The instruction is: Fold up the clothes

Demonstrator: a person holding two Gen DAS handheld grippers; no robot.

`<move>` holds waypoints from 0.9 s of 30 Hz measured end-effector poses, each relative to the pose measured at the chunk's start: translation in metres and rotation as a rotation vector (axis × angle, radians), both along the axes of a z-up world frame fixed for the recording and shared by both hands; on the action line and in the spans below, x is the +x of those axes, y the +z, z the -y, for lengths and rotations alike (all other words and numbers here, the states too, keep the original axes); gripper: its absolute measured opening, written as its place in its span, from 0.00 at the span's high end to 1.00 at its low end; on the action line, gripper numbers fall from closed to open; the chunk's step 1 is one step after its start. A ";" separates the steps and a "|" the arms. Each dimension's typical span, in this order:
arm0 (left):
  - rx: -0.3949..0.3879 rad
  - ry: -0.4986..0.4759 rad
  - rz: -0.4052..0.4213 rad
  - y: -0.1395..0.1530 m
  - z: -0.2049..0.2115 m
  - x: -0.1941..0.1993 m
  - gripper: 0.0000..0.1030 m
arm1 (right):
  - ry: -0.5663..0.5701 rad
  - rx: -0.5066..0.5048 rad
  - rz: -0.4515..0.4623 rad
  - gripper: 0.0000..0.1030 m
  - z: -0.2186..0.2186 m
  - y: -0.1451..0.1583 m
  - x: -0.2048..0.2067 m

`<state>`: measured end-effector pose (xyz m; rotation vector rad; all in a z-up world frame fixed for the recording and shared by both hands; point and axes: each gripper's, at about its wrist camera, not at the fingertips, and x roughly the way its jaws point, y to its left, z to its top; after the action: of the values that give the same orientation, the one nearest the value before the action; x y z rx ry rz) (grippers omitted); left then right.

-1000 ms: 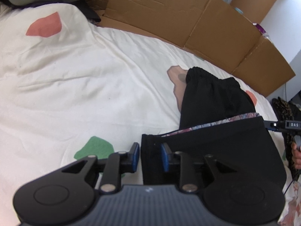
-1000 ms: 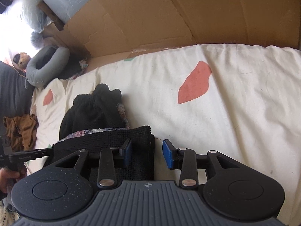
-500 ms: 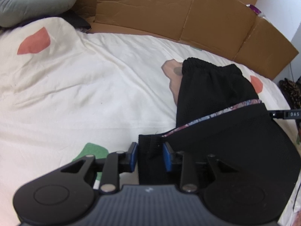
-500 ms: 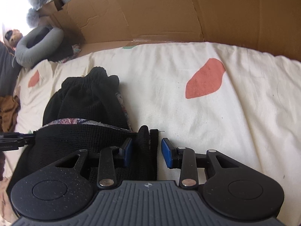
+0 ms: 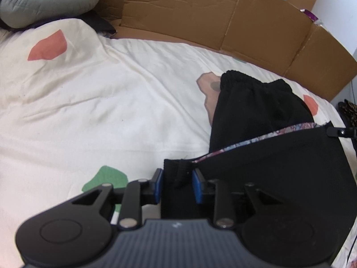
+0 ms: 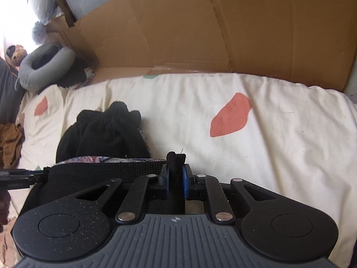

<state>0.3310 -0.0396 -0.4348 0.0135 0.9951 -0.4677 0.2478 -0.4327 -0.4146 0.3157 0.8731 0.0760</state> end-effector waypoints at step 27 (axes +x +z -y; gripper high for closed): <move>-0.019 0.061 0.167 0.079 -0.004 -0.021 0.92 | -0.046 0.012 0.150 0.92 -0.004 0.057 -0.026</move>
<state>0.3100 -0.0356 -0.3555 0.0049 0.8247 -0.4129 0.2218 -0.4290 -0.3580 0.3369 0.7167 0.0613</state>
